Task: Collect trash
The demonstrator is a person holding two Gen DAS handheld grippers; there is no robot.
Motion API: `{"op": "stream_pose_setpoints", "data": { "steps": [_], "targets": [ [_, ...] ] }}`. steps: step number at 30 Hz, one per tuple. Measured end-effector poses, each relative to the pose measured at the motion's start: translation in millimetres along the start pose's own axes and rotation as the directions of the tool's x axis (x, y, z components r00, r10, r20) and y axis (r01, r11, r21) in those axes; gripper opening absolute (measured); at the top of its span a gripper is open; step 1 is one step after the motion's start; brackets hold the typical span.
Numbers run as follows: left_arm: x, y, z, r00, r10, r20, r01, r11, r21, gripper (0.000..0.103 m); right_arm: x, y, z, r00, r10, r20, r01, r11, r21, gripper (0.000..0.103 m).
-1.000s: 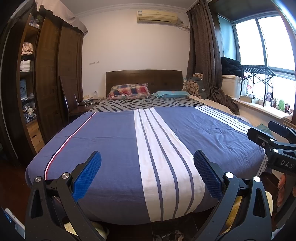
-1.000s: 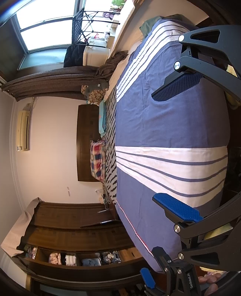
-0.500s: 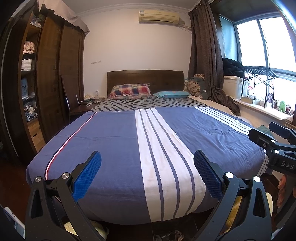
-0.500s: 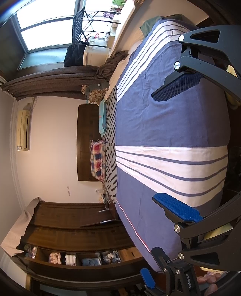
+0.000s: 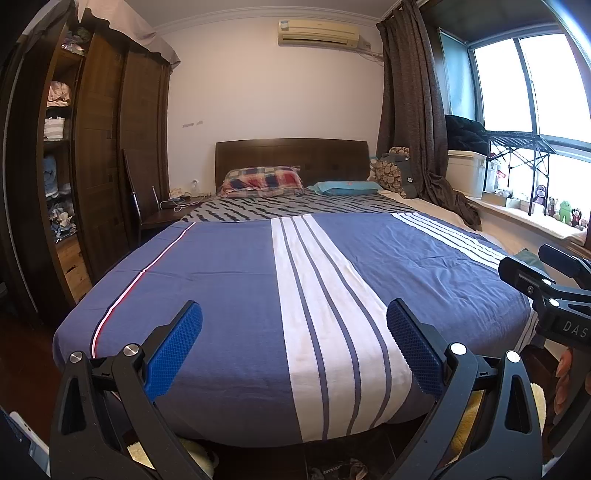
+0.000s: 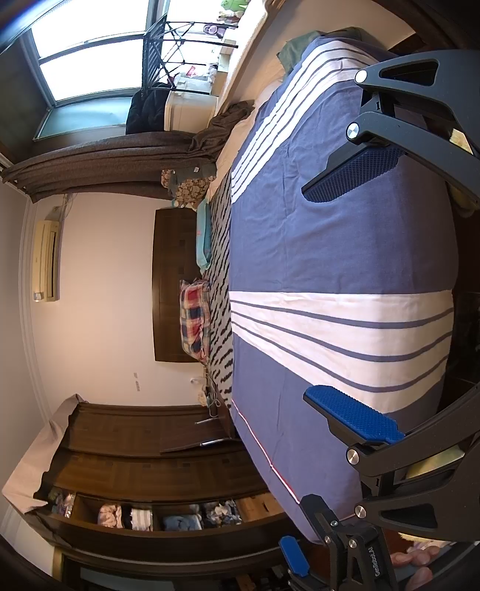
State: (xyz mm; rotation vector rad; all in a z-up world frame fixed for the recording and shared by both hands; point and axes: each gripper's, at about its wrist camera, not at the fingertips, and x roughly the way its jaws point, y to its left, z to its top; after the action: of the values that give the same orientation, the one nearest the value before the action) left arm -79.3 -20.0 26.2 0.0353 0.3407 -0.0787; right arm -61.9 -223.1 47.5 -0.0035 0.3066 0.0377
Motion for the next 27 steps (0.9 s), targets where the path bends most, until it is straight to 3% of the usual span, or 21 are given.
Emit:
{"op": "stream_pose_setpoints", "data": {
  "steps": [16,27],
  "targets": [
    [-2.8,5.5,0.2,0.999,0.034,0.015,-0.034,0.999,-0.022,0.095,5.3,2.4,-3.3,1.0,-0.003,-0.017,0.003,1.0,-0.001,0.099],
    [20.3,14.8,5.6,0.999,0.045,-0.027,-0.046,0.998,-0.039,0.095,23.2,-2.4,0.1,1.0,-0.016,-0.023,0.016,1.0,0.005,0.099]
  ]
}}
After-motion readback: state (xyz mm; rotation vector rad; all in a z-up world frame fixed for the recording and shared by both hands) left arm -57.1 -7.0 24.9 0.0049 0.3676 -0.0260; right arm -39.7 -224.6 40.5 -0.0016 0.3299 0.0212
